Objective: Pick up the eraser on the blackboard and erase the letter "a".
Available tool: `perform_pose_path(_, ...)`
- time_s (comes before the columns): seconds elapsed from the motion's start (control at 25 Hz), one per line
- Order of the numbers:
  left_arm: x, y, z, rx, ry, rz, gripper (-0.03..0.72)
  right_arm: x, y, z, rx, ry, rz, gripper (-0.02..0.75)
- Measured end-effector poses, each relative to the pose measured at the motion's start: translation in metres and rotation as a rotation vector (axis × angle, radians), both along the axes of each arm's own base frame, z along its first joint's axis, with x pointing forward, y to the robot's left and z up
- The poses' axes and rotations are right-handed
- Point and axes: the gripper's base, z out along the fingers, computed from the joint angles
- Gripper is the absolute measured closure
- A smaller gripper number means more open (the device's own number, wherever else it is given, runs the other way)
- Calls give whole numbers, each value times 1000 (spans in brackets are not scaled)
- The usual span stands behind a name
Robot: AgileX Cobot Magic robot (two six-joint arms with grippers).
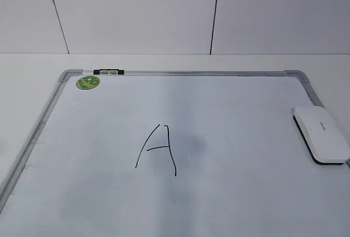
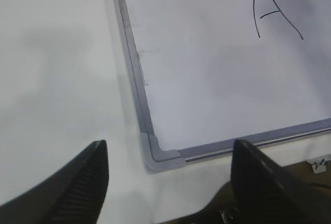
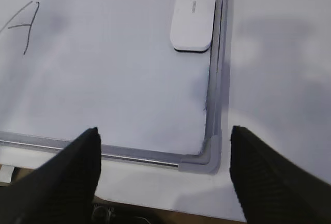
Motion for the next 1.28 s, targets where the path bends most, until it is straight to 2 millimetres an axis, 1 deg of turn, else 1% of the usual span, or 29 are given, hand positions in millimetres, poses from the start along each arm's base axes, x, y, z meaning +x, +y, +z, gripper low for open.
perform_pose_path(0.16,1,1,-3,17,-66,-14,136,1,0,-25,-16,43,1,145)
perform_pose_path(0.28,0,2,-7,43,-100,-19,146,5,2,-39,-21,49,5,145)
perform_pose_path(0.48,4,4,-17,69,-86,-10,155,10,4,-41,-12,7,10,145)
perform_pose_path(0.72,4,4,-16,70,-100,-9,160,11,4,-42,-15,4,10,145)
perform_pose_path(1.12,4,4,-16,68,-100,-10,209,11,4,-42,-16,-1,9,146)
perform_pose_path(1.28,4,1,-16,33,-95,-24,228,11,4,-42,-16,-1,9,145)
